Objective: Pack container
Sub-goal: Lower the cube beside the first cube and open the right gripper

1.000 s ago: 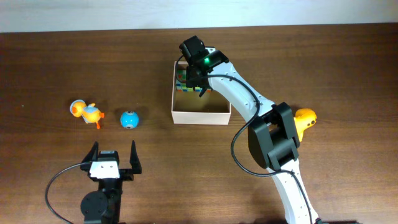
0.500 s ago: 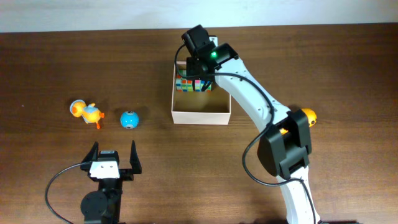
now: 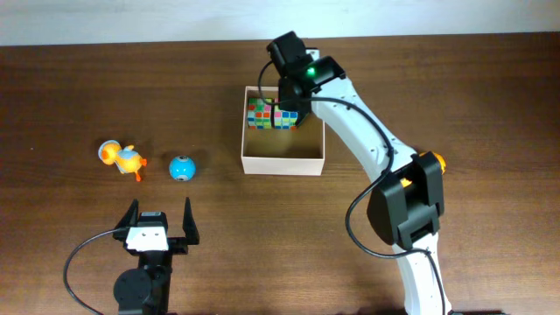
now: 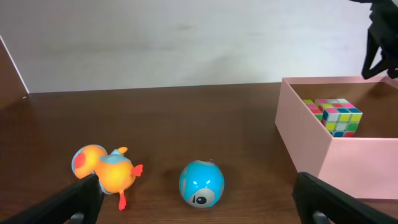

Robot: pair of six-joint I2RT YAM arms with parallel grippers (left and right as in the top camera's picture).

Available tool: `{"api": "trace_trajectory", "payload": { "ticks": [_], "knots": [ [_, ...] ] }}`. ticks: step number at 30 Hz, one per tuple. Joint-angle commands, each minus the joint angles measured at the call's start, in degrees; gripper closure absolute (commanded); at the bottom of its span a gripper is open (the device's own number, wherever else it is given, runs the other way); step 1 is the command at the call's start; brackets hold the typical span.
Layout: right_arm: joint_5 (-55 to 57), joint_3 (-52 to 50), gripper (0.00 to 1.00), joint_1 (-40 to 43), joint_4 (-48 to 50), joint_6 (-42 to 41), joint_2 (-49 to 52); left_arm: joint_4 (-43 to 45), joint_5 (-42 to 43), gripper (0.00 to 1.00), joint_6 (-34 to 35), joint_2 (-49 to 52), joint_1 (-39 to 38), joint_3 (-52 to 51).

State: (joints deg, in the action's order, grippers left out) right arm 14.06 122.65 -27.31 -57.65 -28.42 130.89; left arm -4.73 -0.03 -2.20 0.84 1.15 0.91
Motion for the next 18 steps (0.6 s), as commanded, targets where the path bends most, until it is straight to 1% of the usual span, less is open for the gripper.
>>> {"api": "trace_trajectory", "payload": {
  "ticks": [1,4,7,13,18],
  "knots": [
    [1.44,-0.83,0.71,1.18,0.00,-0.31,1.77,-0.02,-0.17,0.01,-0.87,-0.55,-0.24,-0.42],
    [1.05,-2.21,0.73,1.53,1.07,-0.26,1.95,-0.02,-0.15,0.01,-0.87,-0.55,-0.24,-0.42],
    [-0.20,-4.50,0.73,1.49,3.23,1.22,2.03,-0.02,-0.17,0.01,-0.87,-0.55,-0.24,-0.42],
    [-0.50,-8.39,0.73,1.46,6.29,1.20,2.03,-0.02,-0.17,0.01,-0.87,-0.55,-0.24,-0.42],
    [-0.50,-9.14,0.73,1.46,8.02,1.22,3.19,-0.02,-0.17,0.01,-0.87,-0.55,-0.24,-0.42]
  ]
}}
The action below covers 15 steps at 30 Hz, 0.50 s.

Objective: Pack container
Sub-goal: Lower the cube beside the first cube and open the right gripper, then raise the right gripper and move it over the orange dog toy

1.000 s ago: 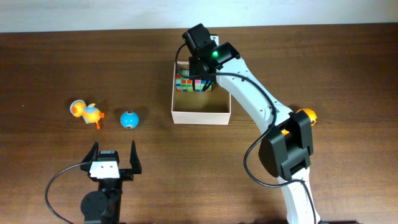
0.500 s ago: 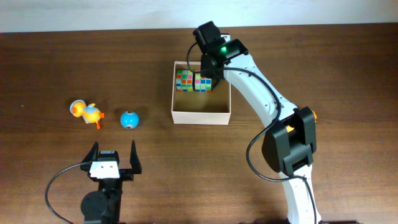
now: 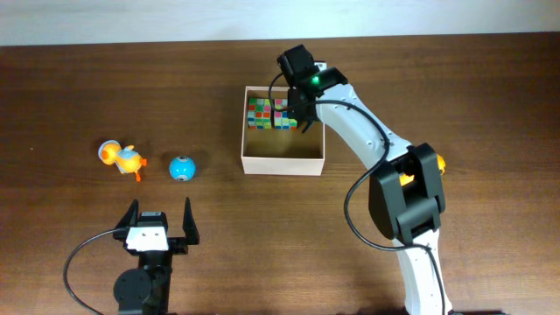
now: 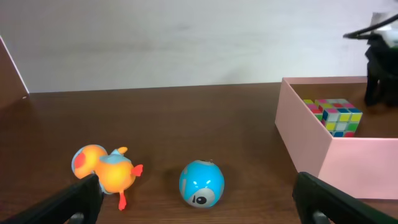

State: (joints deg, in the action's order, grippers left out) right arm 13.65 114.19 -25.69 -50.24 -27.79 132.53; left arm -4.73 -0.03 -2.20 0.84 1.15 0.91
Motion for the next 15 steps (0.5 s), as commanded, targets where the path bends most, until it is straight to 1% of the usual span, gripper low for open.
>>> {"api": "trace_trajectory", "payload": {
  "ticks": [1,8,15],
  "knots": [
    [-0.11,-0.68,0.73,-0.15,1.01,0.59,1.90,-0.02,-0.17,0.01,-0.87,-0.55,-0.24,-0.42],
    [-2.71,-0.68,0.72,-0.15,2.91,1.68,3.74,-0.02,-0.17,0.01,-0.87,-0.55,-0.24,-0.42],
    [-2.93,-0.68,0.72,-0.15,4.39,3.63,3.82,-0.02,-0.17,0.01,-0.87,-0.55,-0.24,-0.42]
  ]
}}
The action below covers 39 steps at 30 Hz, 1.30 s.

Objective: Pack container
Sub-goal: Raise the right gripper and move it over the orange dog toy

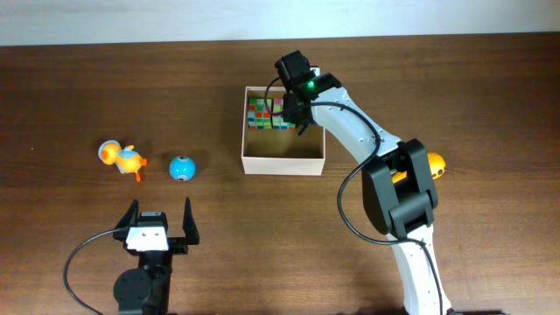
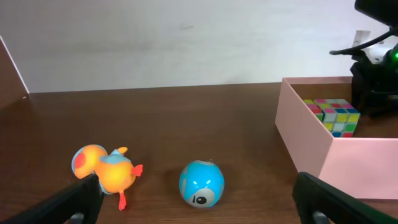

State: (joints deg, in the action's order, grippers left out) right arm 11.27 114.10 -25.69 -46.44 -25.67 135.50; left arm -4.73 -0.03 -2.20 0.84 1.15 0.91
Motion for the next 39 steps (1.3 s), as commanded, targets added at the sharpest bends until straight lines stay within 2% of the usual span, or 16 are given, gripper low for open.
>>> {"api": "trace_trajectory", "payload": {
  "ticks": [1,22,26,37,39],
  "knots": [
    [-0.57,-0.59,0.72,-0.15,0.74,1.70,0.85,-0.02,-0.17,0.01,-0.87,-0.55,-0.24,-0.42],
    [-2.29,-0.57,0.72,-0.15,2.54,3.98,0.85,-0.02,-0.17,0.01,-0.87,-0.55,-0.24,-0.42],
    [-2.54,0.96,0.67,-0.17,0.76,4.92,0.28,-0.02,-0.17,0.01,-0.87,-0.55,-0.24,-0.42],
    [-2.71,21.51,0.66,-0.81,-16.92,4.90,-0.26,-0.02,-0.17,0.01,-0.87,-0.55,-0.24,-0.42],
    [-2.64,27.10,0.63,-0.92,-21.38,4.90,-0.26,-0.02,-0.17,0.01,-0.87,-0.55,-0.24,-0.42]
  ]
}}
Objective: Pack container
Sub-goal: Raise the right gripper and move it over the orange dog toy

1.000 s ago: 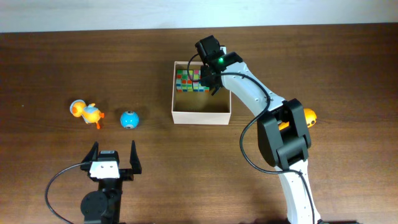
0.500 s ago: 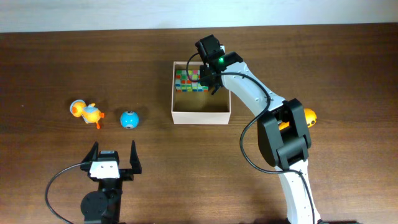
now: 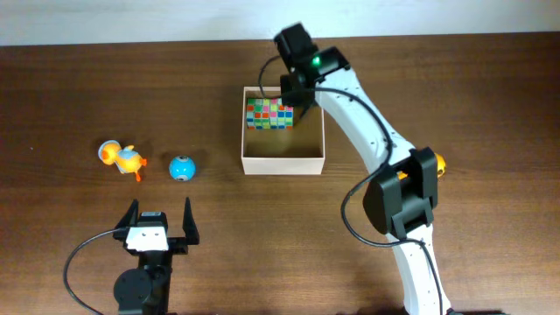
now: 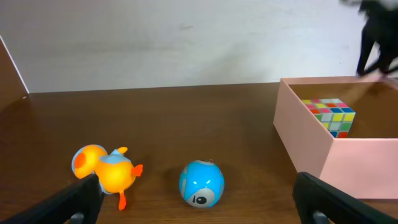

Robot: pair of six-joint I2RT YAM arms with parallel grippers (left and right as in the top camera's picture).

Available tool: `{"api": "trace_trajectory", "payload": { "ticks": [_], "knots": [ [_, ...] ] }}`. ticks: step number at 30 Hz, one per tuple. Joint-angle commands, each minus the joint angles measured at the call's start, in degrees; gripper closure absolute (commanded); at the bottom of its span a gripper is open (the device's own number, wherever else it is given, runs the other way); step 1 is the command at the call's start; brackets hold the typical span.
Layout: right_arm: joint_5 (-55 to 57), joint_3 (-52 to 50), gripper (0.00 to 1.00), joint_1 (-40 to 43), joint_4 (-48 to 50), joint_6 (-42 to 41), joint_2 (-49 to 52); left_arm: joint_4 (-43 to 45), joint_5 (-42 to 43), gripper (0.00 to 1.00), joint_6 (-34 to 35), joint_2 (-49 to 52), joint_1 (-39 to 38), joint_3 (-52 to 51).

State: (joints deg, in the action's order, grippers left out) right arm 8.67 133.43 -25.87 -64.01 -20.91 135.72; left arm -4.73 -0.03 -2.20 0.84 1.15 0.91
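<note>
A pale pink open box (image 3: 283,162) stands at the table's middle, also seen as the box (image 4: 348,162) in the left wrist view. Two multicoloured puzzle cubes (image 3: 269,113) lie side by side against its far wall; one cube (image 4: 329,115) shows from the left wrist. My right gripper (image 3: 297,98) hangs over the box's far right corner, raised above the cubes, fingers apart and holding nothing. An orange duck toy (image 3: 120,158) and a blue ball (image 3: 181,166) lie left of the box. My left gripper (image 3: 160,219) rests open near the front edge, with the duck (image 4: 106,169) and ball (image 4: 201,183) ahead of it.
An orange object (image 3: 438,164) lies partly hidden behind the right arm's base link, right of the box. The white wall (image 4: 155,43) runs along the table's far edge.
My right gripper was low inside the box against the right-hand cube; now it is raised over the far right corner. The cubes sit closer together and the box stands slightly further left.
My right gripper first stood over the right-hand cube inside the box. Then it was at that cube's right side by the box wall, and later low against it. Now it is lifted clear and both cubes lie flush. The left arm, duck and ball stayed put.
</note>
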Motion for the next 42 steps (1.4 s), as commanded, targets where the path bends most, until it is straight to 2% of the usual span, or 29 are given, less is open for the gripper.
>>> {"api": "trace_trajectory", "payload": {
  "ticks": [1,3,6,8,10,12,14,16,21,25,32,39,42],
  "knots": [
    [0.13,10.36,0.61,-0.74,-6.08,-0.07,-0.48,-0.02,-0.17,0.01,-0.87,-0.55,-0.24,-0.42],
    [0.96,17.11,0.55,-0.26,-11.93,-1.77,-0.48,-0.02,-0.17,0.01,-0.87,-0.55,-0.24,-0.42],
    [2.93,27.58,0.39,2.08,-21.42,-5.01,-0.48,-0.02,-0.17,0.01,-0.87,-0.55,-0.24,-0.42],
    [2.95,32.15,0.26,4.28,-25.77,-6.29,-0.48,-0.02,-0.17,0.01,-0.87,-0.55,-0.24,-0.42],
    [2.62,35.06,0.18,6.97,-29.35,-7.13,-0.48,-0.02,-0.17,0.01,-0.87,-0.55,-0.24,-0.42],
    [1.86,36.20,0.17,9.88,-32.94,-8.24,-0.48,-0.02,-0.17,0.01,-0.87,-0.55,-0.24,-0.42],
    [-2.05,35.89,0.22,12.76,-33.33,-5.03,-0.48,-0.02,-0.17,0.01,-0.87,-0.55,-0.24,-0.42],
    [-4.39,35.76,0.22,14.56,-33.35,-5.05,-0.48,-0.02,-0.17,0.01,-0.87,-0.55,-0.24,-0.42],
    [-3.67,34.01,0.21,16.11,-33.33,-3.87,-1.36,-0.02,-0.17,0.01,-0.87,-0.55,-0.24,-0.42],
    [-1.55,26.32,0.21,16.22,-33.35,-3.56,-3.37,-0.02,-0.17,0.01,-0.87,-0.55,-0.24,-0.42],
    [9.20,5.25,0.21,16.20,-33.33,-9.81,-11.43,-0.02,-0.17,0.01,-0.87,-0.55,-0.24,-0.42],
    [15.47,-14.05,0.18,16.46,-33.22,-17.75,-29.33,-0.02,-0.17,0.01,-0.87,-0.55,-0.24,-0.42],
    [15.78,-26.08,0.17,17.79,-29.68,-21.64,-38.29,-0.02,-0.15,0.01,-0.87,-0.55,-0.24,-0.42]
  ]
}}
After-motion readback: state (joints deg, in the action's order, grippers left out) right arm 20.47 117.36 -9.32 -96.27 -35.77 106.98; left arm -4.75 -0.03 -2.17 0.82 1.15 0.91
